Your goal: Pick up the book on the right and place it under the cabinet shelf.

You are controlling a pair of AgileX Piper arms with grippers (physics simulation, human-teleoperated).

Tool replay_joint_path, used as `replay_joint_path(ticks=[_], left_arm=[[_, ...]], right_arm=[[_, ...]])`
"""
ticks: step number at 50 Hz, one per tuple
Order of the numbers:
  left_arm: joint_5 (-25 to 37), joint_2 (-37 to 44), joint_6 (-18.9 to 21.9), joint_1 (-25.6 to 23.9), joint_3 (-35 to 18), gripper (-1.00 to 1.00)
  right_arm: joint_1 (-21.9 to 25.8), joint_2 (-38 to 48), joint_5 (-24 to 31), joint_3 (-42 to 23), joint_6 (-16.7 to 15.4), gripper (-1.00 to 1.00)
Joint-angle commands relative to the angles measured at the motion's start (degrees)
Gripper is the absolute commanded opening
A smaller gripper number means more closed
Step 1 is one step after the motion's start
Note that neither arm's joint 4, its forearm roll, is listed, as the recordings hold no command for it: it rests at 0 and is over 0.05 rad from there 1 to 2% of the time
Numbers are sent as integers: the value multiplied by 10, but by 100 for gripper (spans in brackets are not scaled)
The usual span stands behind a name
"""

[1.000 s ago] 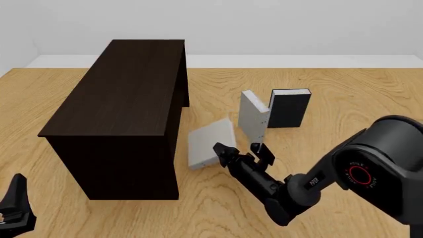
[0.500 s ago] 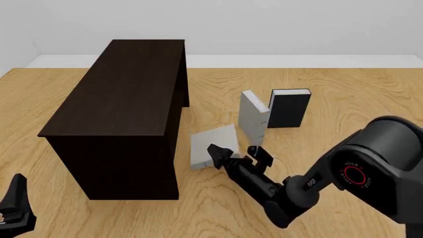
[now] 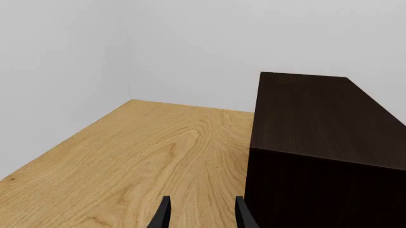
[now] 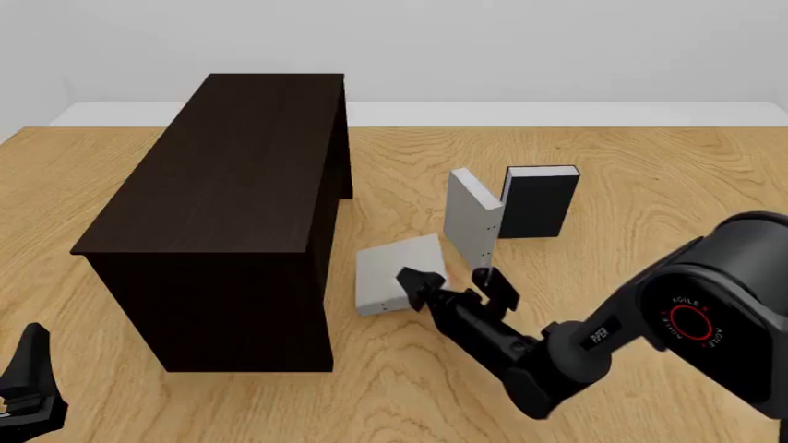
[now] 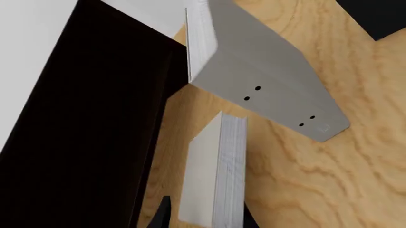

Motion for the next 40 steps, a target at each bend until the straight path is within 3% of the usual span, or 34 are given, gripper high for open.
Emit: replay_joint_path(ticks=[1,10,26,28,29,31,40], left_arm=[[1,0,0,0,-1,100],[0,0,0,0,0,100],[-2,0,0,0,1,100],[-1,0,0,0,1,100],[-2,0,0,0,1,100],[0,0,0,0,0,100],[-1,0,0,0,0,100]], right_arm=[[-22,-1,41,58,-77,100],[-26,-21,37,86,-87,100],[-48,-97,71,138,-135,100],[-60,-119,103,135,-166,100],[-55,-123,95,145,-158,100],[-58,-142,118,146,-174,100],[-87,-239,260,123,-267,100]])
